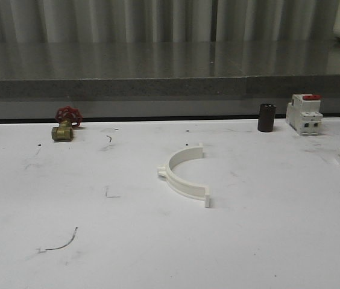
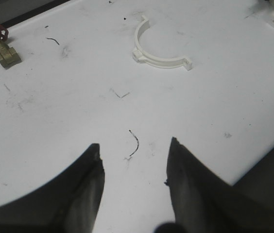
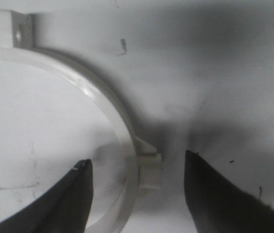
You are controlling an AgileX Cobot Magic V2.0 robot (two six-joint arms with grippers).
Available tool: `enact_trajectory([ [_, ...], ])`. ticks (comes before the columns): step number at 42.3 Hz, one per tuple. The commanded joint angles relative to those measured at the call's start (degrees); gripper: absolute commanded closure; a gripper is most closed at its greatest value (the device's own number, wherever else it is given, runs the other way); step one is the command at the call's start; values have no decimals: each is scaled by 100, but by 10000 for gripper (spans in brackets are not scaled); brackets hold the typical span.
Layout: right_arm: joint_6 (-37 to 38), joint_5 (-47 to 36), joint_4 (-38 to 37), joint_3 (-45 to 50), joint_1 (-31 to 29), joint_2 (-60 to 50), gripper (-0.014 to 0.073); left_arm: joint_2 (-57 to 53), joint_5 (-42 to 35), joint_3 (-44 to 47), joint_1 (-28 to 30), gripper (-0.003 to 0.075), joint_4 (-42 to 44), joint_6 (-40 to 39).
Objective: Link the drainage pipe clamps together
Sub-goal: 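Lower the right gripper and grasp the end of the other clamp half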
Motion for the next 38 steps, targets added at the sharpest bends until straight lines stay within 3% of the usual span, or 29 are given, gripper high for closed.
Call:
enact_trajectory([
  [1, -65, -100, -57, -179, -36, -160, 160, 4, -405, -149, 8, 418, -19, 5],
  [12, -65, -60, -57, -179, -36, -142, 374, 4, -405, -149, 8, 418, -19, 5],
  [28, -54, 123, -70, -248, -36, -193, 379, 4, -405, -149, 8, 418, -19, 5],
  [38, 297, 465, 127, -302, -18, -1025, 379, 4, -405, -149, 8, 418, -19, 5],
])
